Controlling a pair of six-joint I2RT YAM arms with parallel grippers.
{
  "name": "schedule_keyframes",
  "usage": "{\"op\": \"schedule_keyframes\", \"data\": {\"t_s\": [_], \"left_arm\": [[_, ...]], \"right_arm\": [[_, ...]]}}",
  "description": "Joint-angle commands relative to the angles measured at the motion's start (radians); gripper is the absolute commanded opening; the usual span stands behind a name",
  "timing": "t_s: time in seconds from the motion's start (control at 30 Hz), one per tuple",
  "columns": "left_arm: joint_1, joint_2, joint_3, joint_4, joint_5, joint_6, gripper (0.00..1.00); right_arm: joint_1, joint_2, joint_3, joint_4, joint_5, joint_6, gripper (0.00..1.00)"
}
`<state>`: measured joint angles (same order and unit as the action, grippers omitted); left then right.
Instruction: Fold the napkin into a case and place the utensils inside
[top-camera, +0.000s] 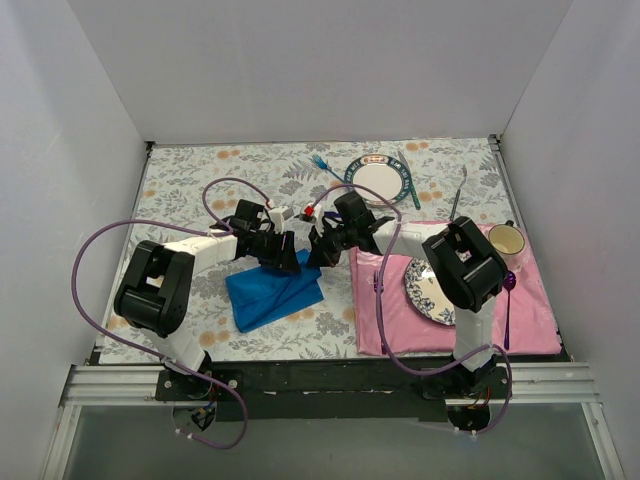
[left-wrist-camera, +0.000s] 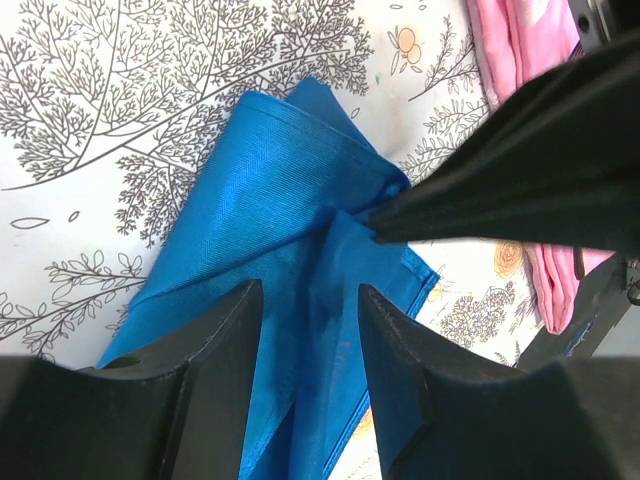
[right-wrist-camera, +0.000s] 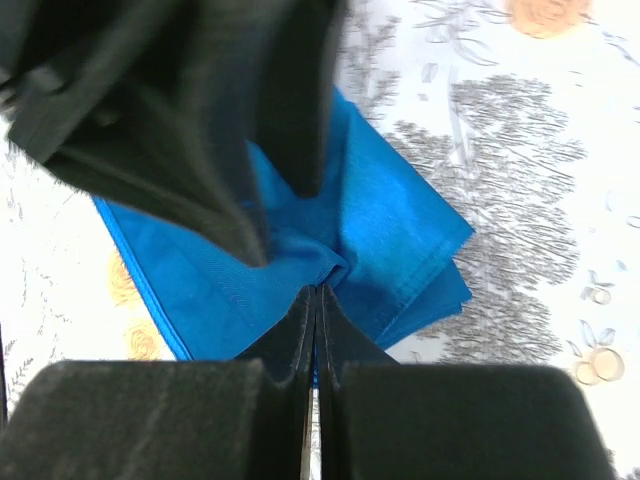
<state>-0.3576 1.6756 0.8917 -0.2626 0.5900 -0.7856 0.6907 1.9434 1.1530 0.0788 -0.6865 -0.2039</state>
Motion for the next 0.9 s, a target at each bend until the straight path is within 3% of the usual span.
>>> {"op": "schedule_keyframes", "data": {"t_s": [0.0, 0.13, 0.2, 0.27, 0.43, 0.53, 0.73, 0.87], "left_arm": [[-0.009, -0.013, 0.009, 0.022, 0.01, -0.001, 0.42], [-0.009, -0.013, 0.007, 0.026, 0.021, -0.006, 0.36], [-0.009, -0.016, 0.003, 0.033, 0.021, -0.01, 0.27], [-0.009, -0.016, 0.001, 0.034, 0.014, -0.017, 0.23], [-0.009, -0.007, 0.001, 0.057, 0.001, -0.041, 0.34], [-0.009, 0.009, 0.006, 0.082, 0.001, -0.061, 0.35], [-0.009, 0.042, 0.018, 0.109, 0.014, -0.078, 0.36], [-0.009, 0.061, 0.03, 0.12, 0.027, -0.086, 0.25]], "right_arm": [[-0.033, 0.038, 0.056, 0.035, -0.001, 0.083, 0.01], [-0.042, 0.043, 0.066, 0.03, -0.015, 0.087, 0.01], [-0.04, 0.043, 0.067, 0.03, -0.022, 0.084, 0.01], [-0.04, 0.043, 0.067, 0.03, -0.03, 0.083, 0.01], [-0.039, 0.037, 0.059, 0.038, -0.05, 0.087, 0.01], [-0.04, 0.032, 0.05, 0.056, -0.053, 0.095, 0.01], [-0.042, 0.026, 0.045, 0.07, -0.059, 0.106, 0.01], [-0.042, 0.023, 0.045, 0.07, -0.067, 0.109, 0.01]]}}
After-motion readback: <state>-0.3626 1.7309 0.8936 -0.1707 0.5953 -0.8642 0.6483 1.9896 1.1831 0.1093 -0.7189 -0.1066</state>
